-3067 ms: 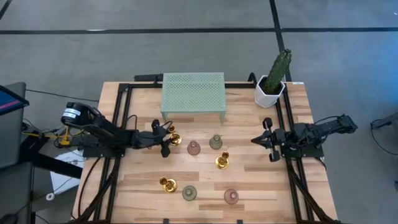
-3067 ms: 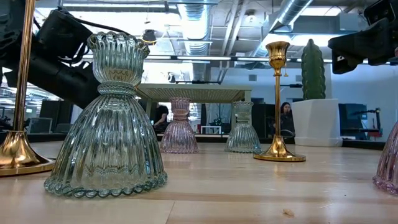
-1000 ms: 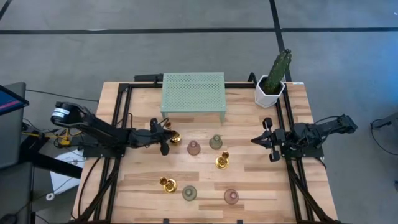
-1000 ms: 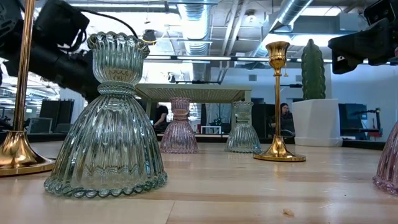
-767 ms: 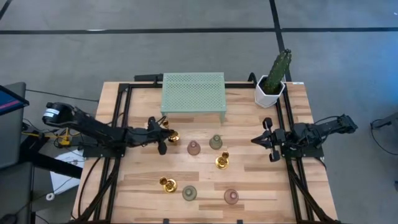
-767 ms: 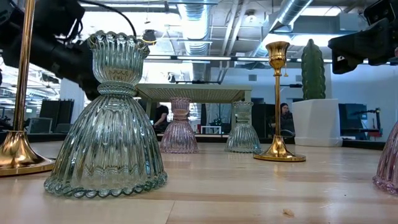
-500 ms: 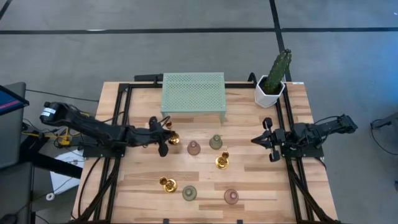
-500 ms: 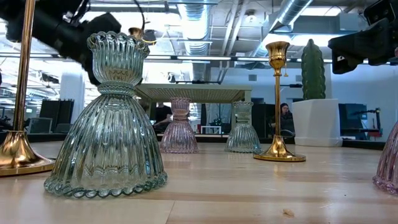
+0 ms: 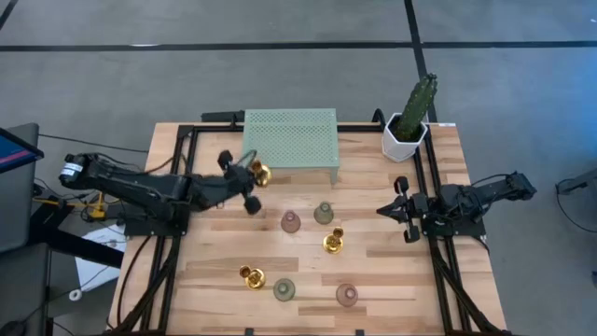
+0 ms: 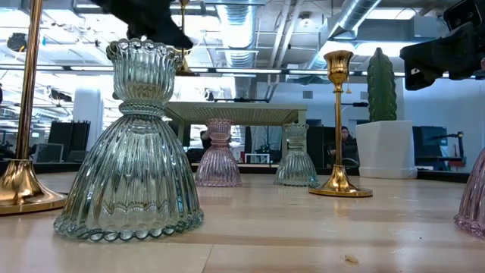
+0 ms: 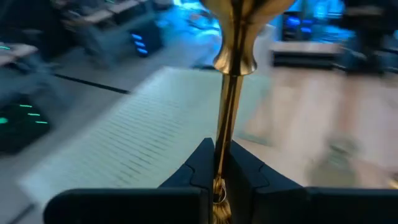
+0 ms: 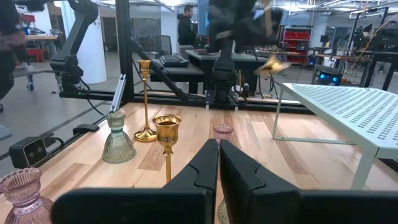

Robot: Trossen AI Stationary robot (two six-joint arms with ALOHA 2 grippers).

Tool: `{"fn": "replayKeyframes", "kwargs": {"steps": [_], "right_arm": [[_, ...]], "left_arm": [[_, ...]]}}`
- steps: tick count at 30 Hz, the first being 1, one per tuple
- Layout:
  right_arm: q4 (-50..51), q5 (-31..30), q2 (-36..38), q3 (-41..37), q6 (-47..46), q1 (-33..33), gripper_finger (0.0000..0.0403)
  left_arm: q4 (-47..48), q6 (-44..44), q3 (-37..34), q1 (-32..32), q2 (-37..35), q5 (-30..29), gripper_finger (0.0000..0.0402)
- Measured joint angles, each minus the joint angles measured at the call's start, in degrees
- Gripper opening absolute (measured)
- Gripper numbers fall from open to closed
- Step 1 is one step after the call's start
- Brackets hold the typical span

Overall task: Pick & Place candle stick holders
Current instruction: Put the top left gold candle holder on the shelf

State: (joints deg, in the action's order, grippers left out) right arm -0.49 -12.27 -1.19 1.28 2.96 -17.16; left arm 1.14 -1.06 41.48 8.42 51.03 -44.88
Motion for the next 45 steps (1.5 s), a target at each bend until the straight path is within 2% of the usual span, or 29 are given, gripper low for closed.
{"fn": "replayKeyframes", "kwargs": {"steps": [4, 6, 9, 14, 20, 24, 31, 40, 45], "right_arm": [[0.0, 0.0, 0.0, 0.0, -0.01, -0.01, 0.0008], [-0.01, 0.0, -0.02, 0.0, -0.02, 0.0, 0.0008], [0.0, 0.0, 0.0, 0.0, -0.02, 0.0, 0.0008], [-0.02, 0.0, 0.0, 0.0, -0.02, 0.01, 0.0008], [0.0, -0.02, 0.0, 0.0, -0.02, 0.01, 0.0008], [0.0, -0.02, -0.01, 0.0, -0.02, 0.03, 0.0008], [0.0, -0.12, -0.01, -0.02, -1.49, 0.03, 0.0008], [-0.11, -1.85, 0.0, -0.02, -1.53, 0.03, 0.0008], [-0.09, -1.95, -0.02, -0.02, -1.53, 0.03, 0.0008]], "left_arm": [[-0.03, -2.1, 2.23, -7.76, 0.0, 0.31, 0.0016], [-0.12, -2.1, 2.75, -12.71, 0.0, 2.37, 0.0017], [-1.2, -1.21, 2.83, -20.94, 0.02, 8.92, 0.0019], [-5.67, 1.96, 2.84, -34.45, 0.34, 24.99, 0.0018], [-7.22, 5.62, 2.96, -44.27, 2.74, 35.69, 0.0018], [-11.53, 6.09, 2.96, -46.31, 7.23, 39.67, 0.0018], [-16.17, 6.09, 3.86, -47.16, 13.96, 40.9, 0.0018], [-16.46, 6.07, 14.48, -45.49, 23.32, 47.85, 0.0017], [-16.12, 6.07, 18.34, -45.46, 28.76, 48.35, 0.0017]]}}
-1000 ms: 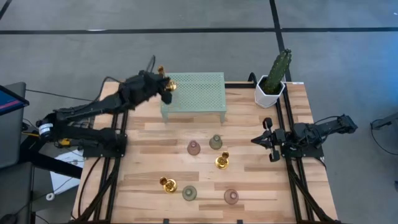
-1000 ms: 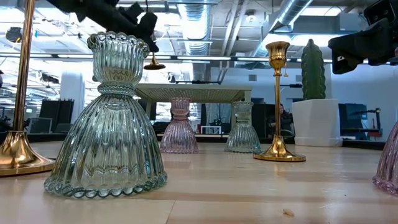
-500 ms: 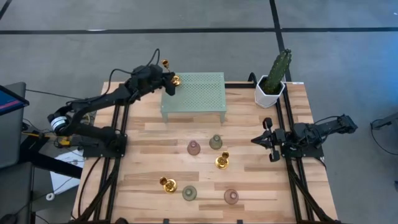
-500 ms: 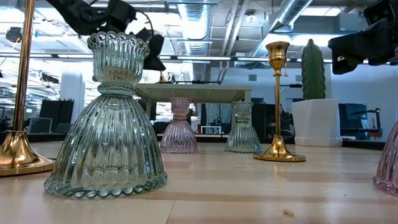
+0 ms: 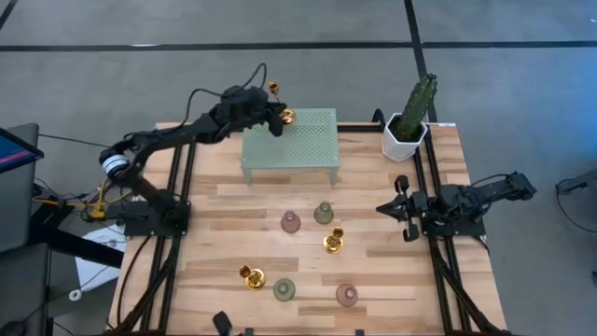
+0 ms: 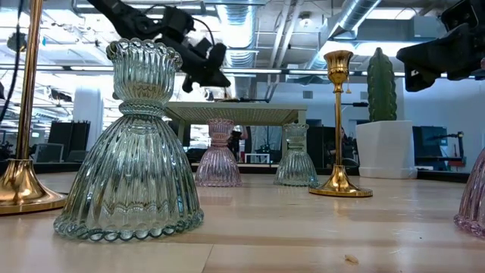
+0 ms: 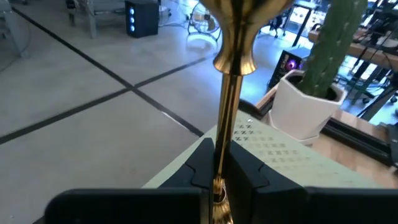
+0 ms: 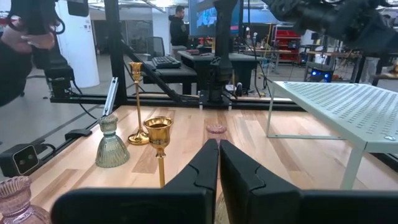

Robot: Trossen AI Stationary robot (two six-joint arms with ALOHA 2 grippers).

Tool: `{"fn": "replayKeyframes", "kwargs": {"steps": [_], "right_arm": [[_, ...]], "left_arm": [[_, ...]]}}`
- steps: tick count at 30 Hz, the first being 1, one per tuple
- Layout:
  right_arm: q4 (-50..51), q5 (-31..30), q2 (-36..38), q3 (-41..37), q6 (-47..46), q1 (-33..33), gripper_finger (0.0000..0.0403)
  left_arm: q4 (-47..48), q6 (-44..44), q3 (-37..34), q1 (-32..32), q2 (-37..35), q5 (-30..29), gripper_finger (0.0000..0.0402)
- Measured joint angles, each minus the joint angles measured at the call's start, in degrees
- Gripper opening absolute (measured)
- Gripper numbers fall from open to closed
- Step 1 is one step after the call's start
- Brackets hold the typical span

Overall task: Pick & Place candle stick holders
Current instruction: Put the top left gold candle holder on the shelf

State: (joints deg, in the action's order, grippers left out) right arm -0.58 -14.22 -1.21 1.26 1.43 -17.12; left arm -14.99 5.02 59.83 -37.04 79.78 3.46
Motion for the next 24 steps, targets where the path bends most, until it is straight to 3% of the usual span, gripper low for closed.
{"fn": "replayKeyframes", "kwargs": {"steps": [24], "right_arm": [[0.03, -0.68, 0.0, 0.0, 0.0, 0.0, 0.0008]], "left_arm": [[-0.04, -1.51, 0.77, 1.36, 2.94, -2.67, 0.0018]]}}
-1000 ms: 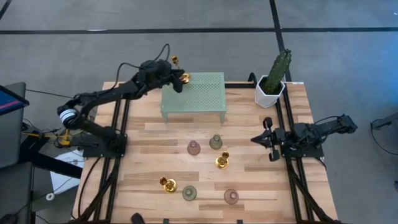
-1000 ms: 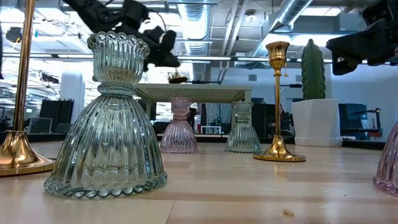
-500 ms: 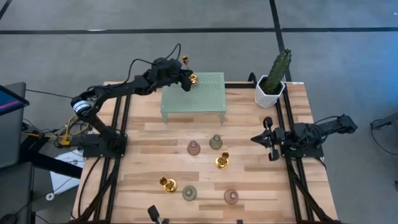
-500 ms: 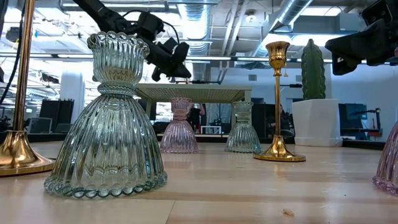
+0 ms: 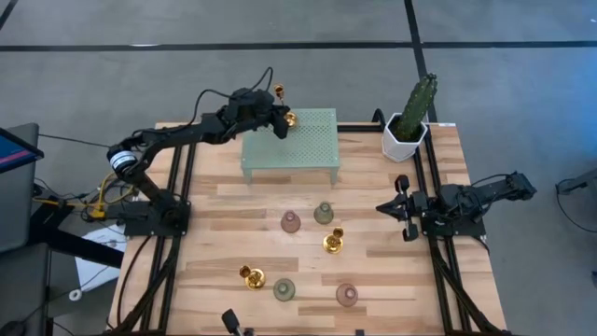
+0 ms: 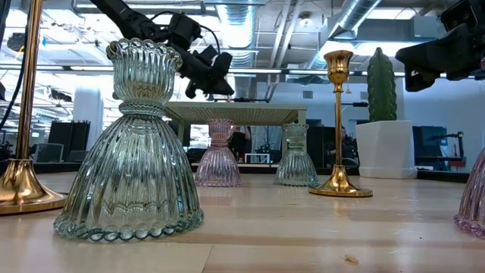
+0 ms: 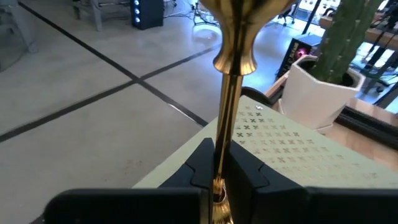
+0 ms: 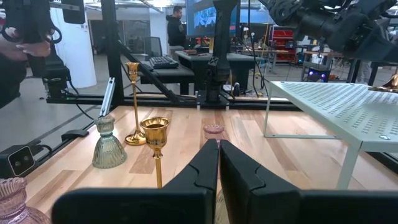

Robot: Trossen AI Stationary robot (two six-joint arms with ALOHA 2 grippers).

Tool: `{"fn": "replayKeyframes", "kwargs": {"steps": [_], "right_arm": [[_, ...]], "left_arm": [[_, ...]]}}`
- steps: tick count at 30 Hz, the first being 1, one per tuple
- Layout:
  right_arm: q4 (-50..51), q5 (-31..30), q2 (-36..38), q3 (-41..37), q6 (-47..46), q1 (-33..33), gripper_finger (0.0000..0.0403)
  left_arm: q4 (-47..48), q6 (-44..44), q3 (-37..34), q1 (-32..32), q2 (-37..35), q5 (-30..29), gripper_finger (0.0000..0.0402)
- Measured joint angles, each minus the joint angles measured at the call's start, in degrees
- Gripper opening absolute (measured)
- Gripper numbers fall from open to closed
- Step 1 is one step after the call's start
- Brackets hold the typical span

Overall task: Pick & Place candle stick holders
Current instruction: Put the top left gold candle holder on the shelf

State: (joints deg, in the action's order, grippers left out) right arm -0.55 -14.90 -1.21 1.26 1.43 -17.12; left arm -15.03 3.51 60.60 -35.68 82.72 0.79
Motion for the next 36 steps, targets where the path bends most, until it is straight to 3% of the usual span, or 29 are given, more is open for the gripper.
{"fn": "replayKeyframes", "kwargs": {"steps": [17, 36], "right_arm": [[0.04, -0.04, -0.01, 0.0, 0.0, 0.0, 0.0008], [0.04, -0.04, -0.01, 0.0, 0.0, 0.0, 0.0008]], "left_arm": [[-1.06, -0.33, 0.11, 0.26, 2.49, -0.35, 0.0022], [-1.13, -0.18, 0.02, 0.3, 2.05, -0.34, 0.0112]]}}
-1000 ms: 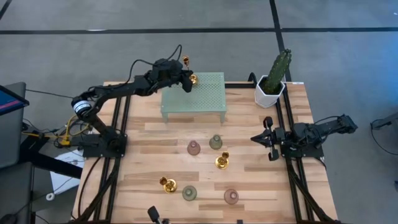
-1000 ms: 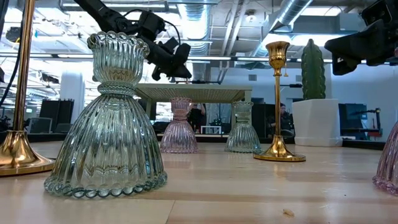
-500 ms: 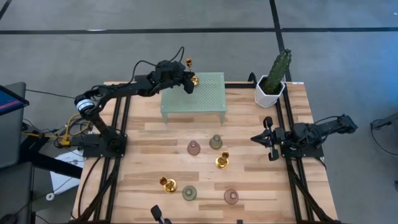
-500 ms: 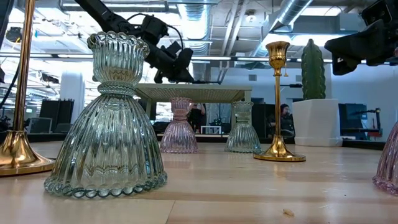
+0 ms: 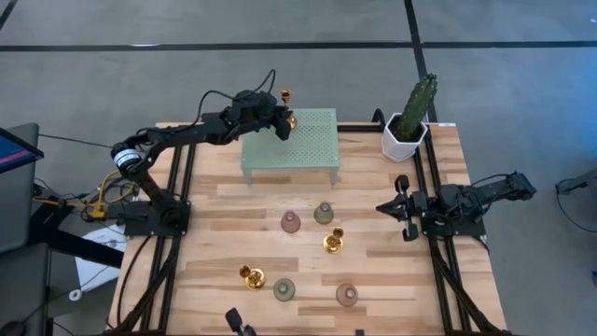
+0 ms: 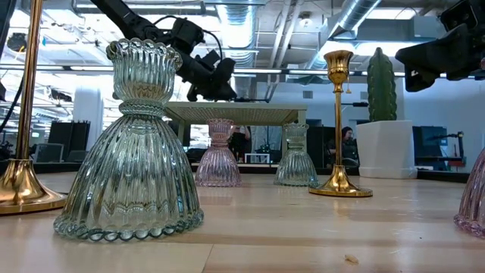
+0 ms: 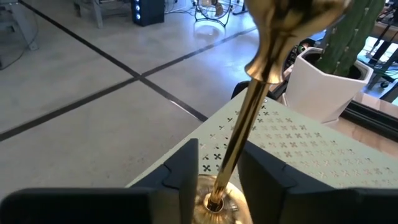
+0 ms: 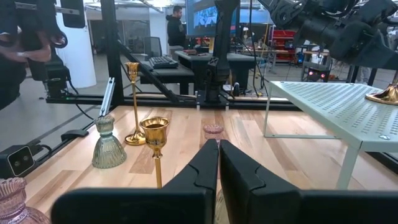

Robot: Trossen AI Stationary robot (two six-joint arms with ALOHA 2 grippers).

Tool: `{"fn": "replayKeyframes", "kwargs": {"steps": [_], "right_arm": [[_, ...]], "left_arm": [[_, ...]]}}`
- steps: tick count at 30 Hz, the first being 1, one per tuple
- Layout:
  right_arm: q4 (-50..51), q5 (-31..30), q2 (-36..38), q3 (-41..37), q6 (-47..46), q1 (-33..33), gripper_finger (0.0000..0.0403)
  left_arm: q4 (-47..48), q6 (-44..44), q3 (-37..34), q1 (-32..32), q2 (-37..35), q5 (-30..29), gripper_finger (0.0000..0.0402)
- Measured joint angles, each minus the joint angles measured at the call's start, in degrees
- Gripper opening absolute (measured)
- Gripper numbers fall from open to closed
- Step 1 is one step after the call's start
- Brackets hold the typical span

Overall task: Pick & Place candle stick holders
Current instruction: Put the top left gold candle holder on the shelf, then put the left pink glass candle holder on the shelf

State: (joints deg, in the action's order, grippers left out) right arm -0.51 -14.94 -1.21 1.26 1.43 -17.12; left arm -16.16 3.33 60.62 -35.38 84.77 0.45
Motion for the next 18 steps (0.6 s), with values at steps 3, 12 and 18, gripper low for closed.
{"fn": "replayKeyframes", "kwargs": {"steps": [3, 12, 18], "right_arm": [[0.0, 0.0, 0.0, 0.0, 0.0, 0.0, 0.0008], [0.0, 0.0, 0.0, 0.0, 0.0, 0.02, 0.0008], [0.0, 0.02, 0.0, 0.0, 0.01, 0.01, 0.0008]], "left_arm": [[0.0, -0.02, -0.02, 0.0, 0.0, 0.02, 0.0138], [1.58, -0.07, -0.11, -0.03, -1.77, 0.02, 0.0184], [6.36, -0.48, -0.11, 0.06, -6.3, 0.35, 0.0179]]}}
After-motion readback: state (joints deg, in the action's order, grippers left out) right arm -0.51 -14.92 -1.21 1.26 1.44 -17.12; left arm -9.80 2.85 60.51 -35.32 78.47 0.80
